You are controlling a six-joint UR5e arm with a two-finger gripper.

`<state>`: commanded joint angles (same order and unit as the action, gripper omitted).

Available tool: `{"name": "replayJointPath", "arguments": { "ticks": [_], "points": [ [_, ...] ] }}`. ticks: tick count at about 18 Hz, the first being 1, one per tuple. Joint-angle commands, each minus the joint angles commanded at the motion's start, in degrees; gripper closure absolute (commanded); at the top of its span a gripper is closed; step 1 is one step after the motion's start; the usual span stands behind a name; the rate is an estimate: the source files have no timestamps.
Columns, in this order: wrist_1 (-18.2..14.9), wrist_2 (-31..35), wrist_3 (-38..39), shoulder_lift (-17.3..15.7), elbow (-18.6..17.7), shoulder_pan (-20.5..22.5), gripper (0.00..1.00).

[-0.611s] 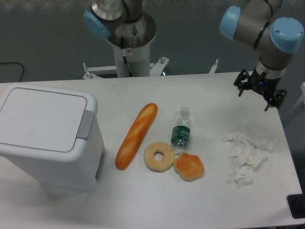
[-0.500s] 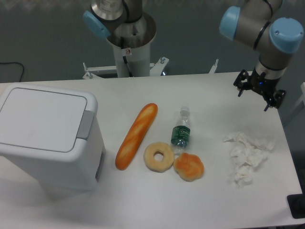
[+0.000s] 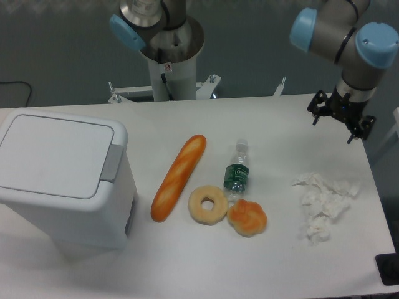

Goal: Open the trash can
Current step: 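Move the open gripper from its rest pose toward the table center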

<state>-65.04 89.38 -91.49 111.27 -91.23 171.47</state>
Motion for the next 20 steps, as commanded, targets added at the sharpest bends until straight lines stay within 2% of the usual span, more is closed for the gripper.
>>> {"name": "replayJointPath", "arguments": {
  "ticks": [2,5,6,13,17,18,20],
  "points": [
    [0.1,1.1,0.4,-0.2,0.3,0.1,0.00],
    [-0.5,11.7,0.1,-0.2,0.2,-1.0,0.00],
    [-0.4,12.7,-0.1,-0.2,-0.1,-1.7,0.00],
    [-0.6,10.0,1.1,-1.0,-0.4,-2.0,0.00],
    [-0.8,7.0,2.8,-3.2,-2.7,-2.0,0.00],
    [-0.6,2.3,3.8,-5.3,-5.1,-1.8,0.00],
    [-0.7,1.9,6.1,-6.2,-5.2,-2.1,0.00]
  ]
}}
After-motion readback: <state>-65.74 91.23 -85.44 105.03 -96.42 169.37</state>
